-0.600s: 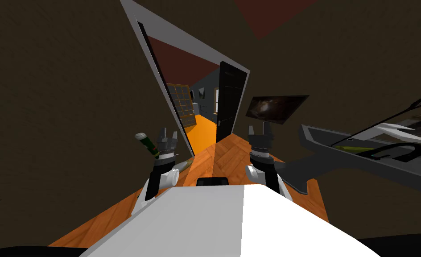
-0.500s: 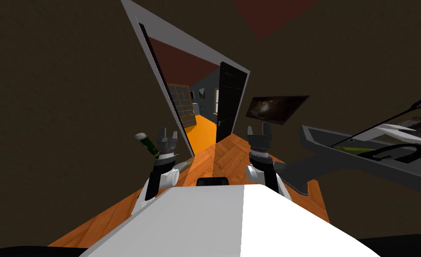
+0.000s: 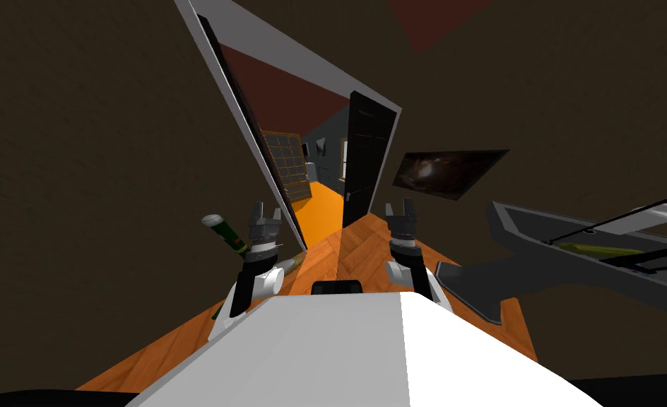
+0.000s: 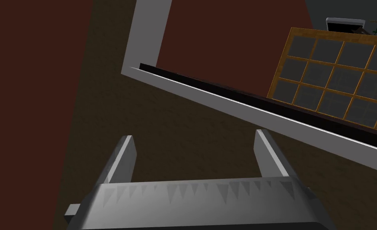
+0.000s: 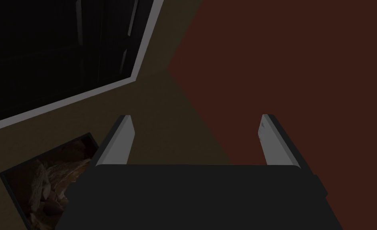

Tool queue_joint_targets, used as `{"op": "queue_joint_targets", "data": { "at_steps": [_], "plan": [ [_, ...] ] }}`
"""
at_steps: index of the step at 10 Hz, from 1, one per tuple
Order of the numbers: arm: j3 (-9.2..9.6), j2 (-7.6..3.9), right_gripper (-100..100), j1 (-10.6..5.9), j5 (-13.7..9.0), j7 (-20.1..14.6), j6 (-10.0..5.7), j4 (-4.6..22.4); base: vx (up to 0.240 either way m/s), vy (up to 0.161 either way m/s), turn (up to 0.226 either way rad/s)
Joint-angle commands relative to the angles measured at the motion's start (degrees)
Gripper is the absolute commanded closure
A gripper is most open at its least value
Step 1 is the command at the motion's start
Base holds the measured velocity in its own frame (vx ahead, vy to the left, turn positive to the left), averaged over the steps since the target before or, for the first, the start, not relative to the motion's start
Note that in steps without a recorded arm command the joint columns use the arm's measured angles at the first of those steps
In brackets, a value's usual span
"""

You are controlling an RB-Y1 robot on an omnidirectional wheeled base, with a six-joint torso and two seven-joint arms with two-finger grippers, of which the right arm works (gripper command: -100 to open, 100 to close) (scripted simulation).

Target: Push the door open

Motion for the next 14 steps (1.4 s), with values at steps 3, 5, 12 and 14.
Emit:
{"op": "queue_joint_targets", "data": {
  "at_steps": [3, 5, 12, 14],
  "plan": [
    [0.17, -0.94, -100, -2.02, 0.5, -0.1, -0.79, 4.7, 0.073, -0.038, 0.029],
    [0.26, -1.41, -100, -2.92, 0.7, -0.2, -1.17, 7.1, 0.110, -0.051, 0.032],
    [0.59, -2.92, -100, -6.39, 1.5, -0.6, -2.65, 16.1, 0.090, -0.049, 0.035],
    [0.70, -3.30, -100, -7.48, 1.8, -0.7, -3.11, 19.0, 0.086, -0.053, 0.037]
  ]
}}
